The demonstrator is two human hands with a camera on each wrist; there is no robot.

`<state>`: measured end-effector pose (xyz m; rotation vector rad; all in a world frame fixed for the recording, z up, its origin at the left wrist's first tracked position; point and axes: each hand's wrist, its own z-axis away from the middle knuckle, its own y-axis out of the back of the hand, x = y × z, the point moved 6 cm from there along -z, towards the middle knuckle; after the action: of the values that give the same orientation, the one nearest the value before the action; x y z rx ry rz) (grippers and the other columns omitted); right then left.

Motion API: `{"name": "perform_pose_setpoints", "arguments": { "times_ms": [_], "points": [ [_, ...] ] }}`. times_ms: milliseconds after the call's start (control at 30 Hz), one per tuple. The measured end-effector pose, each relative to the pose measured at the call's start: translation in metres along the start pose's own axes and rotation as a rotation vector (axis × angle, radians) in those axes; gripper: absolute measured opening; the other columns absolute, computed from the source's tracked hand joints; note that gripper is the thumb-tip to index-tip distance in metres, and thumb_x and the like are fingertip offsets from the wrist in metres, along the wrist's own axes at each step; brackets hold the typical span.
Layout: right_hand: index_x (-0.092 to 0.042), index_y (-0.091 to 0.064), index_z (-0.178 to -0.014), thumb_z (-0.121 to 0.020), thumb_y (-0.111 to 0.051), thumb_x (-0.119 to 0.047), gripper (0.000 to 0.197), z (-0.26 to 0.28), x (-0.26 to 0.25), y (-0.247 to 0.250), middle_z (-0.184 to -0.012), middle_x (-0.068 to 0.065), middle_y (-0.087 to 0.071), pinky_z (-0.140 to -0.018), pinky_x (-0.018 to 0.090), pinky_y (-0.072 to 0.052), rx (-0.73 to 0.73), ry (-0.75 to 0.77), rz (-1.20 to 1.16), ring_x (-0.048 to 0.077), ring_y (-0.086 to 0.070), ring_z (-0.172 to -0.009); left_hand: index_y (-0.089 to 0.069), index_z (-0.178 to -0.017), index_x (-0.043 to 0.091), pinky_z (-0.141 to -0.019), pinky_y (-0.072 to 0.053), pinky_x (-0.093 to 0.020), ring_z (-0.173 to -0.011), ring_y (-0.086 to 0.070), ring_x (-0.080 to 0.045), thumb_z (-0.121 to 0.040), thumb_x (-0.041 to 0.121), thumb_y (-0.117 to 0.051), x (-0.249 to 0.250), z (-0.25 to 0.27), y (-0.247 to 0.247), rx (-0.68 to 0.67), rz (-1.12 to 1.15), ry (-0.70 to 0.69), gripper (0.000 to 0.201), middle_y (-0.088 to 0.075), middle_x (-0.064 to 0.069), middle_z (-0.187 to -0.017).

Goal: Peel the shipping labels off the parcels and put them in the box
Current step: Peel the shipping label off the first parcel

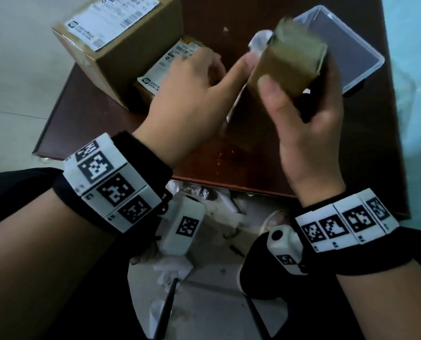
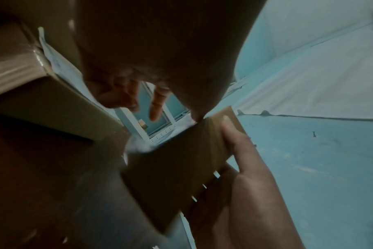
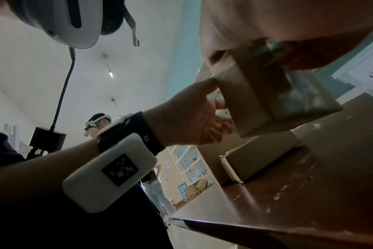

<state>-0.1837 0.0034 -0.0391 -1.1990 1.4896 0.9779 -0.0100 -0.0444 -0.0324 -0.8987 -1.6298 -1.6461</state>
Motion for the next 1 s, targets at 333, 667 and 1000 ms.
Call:
{"name": "perform_pose_setpoints", "arguments": {
  "times_ms": [333,667,1000],
  "points": [
    [0.003,-0.054,-0.144,-0.114,-0.049,-0.018,0.037,0.004,-0.006,-0.006,-0.103,-0.011,-0.072,-0.085,0.018,-0.055,-0.014,-0.092,-0.082,0.000,-0.072,-0.099,-0.052,-0.082,-0.013,-0.056,-0.040,-0.049,-0.065,-0.049,-0.048,-0.107,0.048,-0.040,0.027,0.017,-0.022,-0.250,0.517,-0.115,0.067,-0.049,-0.034,-0.075],
    [-0.013,-0.067,-0.123,-0.107,-0.056,-0.038,0.031,0.007,0.002,-0.011,-0.112,0.022,-0.071,-0.091,0.042,-0.061,-0.043,-0.192,-0.169,0.033,-0.073,-0.104,-0.047,-0.072,0.002,-0.064,-0.037,-0.040,-0.067,-0.044,-0.029,-0.103,0.051,-0.045,0.024,0.016,-0.026,-0.233,0.587,-0.003,0.058,-0.045,-0.016,-0.076],
    [-0.017,-0.068,-0.119,-0.099,-0.056,-0.051,0.041,0.010,0.003,-0.013,-0.113,0.029,-0.067,-0.095,0.058,-0.059,-0.067,-0.184,-0.183,0.046,-0.069,-0.107,-0.043,-0.069,0.007,-0.068,-0.033,-0.040,-0.069,-0.038,-0.026,-0.103,0.037,-0.048,0.037,0.023,-0.018,-0.213,0.594,0.030,0.046,-0.034,-0.025,-0.071]
  ]
}}
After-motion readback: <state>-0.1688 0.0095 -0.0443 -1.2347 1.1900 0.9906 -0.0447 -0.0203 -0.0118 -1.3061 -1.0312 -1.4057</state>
